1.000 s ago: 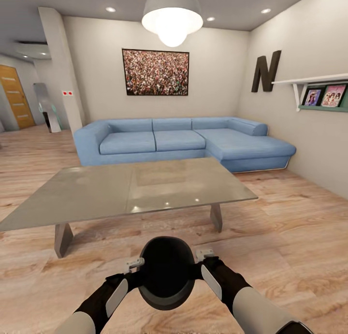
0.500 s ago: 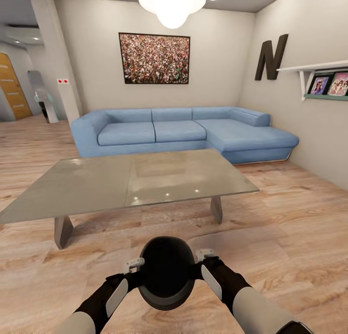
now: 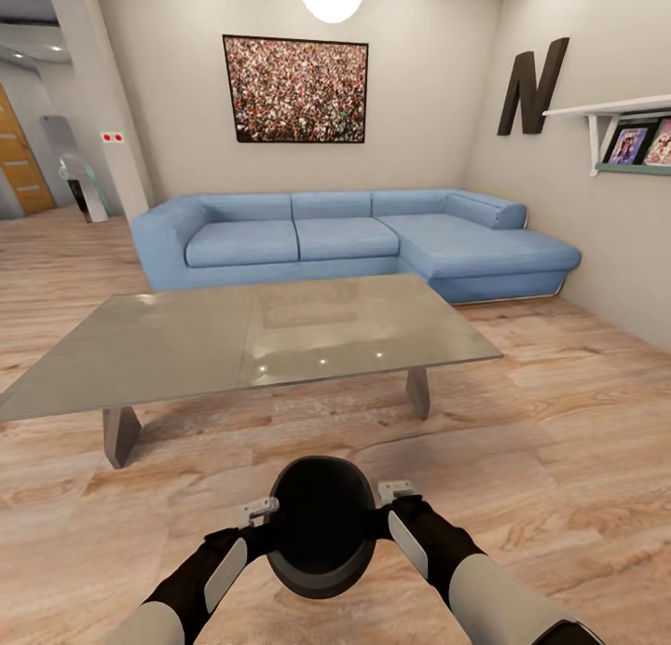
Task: Place each of the two pumpkins and all three candles from the living room inside a cabinet in the living room (use any cabinet), then make sure every cabinet is closed, and position the cauldron so it is next to a table in the living room.
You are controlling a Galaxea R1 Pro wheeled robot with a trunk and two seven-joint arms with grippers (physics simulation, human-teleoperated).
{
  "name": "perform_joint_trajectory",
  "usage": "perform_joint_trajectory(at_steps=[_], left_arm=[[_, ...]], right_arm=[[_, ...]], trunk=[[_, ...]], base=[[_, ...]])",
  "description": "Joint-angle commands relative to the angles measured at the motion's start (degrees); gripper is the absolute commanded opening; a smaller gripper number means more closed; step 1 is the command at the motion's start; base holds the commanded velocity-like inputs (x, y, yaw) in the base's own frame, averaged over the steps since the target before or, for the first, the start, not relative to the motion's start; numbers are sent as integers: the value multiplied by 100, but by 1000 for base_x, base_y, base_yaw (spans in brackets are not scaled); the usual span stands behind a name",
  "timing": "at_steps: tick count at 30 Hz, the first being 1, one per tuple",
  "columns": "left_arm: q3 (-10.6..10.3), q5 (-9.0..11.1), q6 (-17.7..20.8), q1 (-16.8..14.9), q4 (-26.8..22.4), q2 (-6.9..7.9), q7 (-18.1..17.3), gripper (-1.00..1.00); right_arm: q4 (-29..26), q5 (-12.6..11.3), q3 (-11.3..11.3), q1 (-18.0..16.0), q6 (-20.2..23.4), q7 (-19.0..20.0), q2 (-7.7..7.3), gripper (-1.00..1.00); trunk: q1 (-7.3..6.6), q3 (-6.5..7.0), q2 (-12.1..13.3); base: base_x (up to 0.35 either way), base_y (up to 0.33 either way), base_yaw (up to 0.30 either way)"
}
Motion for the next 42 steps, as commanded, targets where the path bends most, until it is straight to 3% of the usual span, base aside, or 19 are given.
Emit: perform_joint_trajectory(at_steps=[1, 8, 30, 42], left_arm=[[9, -56, 30, 1, -9, 22, 43, -100], [9, -56, 30, 1, -9, 22, 43, -100], [9, -59, 30, 1, -9, 22, 43, -100], [9, -59, 30, 1, -9, 22, 44, -100]], right_arm=[[-168, -221, -5, -9, 4, 204, -7, -100], [-169, -221, -7, -9, 4, 208, -7, -100], [-168, -221, -16, -9, 4, 205, -7, -100], [-171, -221, -16, -9, 4, 208, -7, -100]], trunk=[[-2, -5, -3], [-2, -5, -3], [-2, -5, -3], [-2, -5, -3]], base=[[0, 0, 0], [41, 0, 0], [284, 0, 0], [148, 0, 0]])
